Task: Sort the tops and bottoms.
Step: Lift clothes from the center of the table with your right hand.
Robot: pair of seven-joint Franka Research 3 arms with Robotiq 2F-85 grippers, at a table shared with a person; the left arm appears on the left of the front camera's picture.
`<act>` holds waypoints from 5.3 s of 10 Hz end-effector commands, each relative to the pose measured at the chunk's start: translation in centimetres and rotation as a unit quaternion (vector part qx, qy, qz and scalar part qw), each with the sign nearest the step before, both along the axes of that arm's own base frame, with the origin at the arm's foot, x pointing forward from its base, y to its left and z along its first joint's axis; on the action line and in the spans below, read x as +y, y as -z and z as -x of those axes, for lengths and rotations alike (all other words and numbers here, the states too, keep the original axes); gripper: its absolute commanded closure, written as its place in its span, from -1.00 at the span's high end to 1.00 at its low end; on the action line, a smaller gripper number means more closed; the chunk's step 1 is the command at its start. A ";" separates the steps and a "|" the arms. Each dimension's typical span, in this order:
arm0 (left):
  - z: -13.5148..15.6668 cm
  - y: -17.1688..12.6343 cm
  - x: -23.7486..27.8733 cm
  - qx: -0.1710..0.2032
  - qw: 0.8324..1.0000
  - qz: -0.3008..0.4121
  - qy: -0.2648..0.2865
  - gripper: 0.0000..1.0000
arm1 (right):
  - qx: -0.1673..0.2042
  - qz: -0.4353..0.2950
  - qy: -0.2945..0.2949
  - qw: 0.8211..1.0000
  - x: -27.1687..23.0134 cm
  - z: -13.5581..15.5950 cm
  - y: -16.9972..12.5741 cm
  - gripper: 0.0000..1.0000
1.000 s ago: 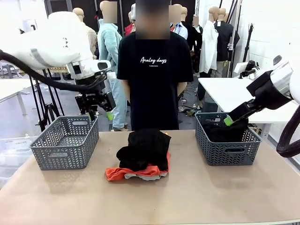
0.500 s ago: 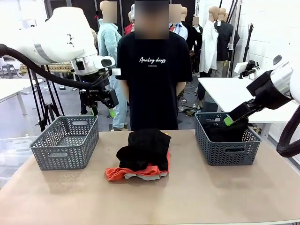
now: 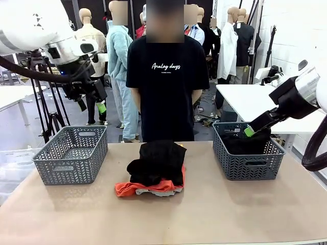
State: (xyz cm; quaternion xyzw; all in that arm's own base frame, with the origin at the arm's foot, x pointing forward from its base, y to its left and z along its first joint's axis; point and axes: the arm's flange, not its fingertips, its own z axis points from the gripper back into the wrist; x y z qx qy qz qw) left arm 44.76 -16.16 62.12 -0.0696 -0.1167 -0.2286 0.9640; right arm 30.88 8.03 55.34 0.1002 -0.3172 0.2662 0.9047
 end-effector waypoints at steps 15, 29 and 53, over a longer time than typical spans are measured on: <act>0.1 0.6 0.2 0.006 1.000 -0.001 0.001 0.76 | 0.025 0.013 -0.121 0.992 16.1 -18.5 1.6 1.00; 0.1 0.6 0.2 0.006 1.000 -0.001 0.001 0.76 | 0.168 0.116 -0.147 0.968 31.7 -30.1 8.5 1.00; 0.1 0.6 0.2 0.006 1.000 -0.001 0.001 0.76 | 0.212 0.159 0.116 0.957 34.4 -28.1 18.4 -0.66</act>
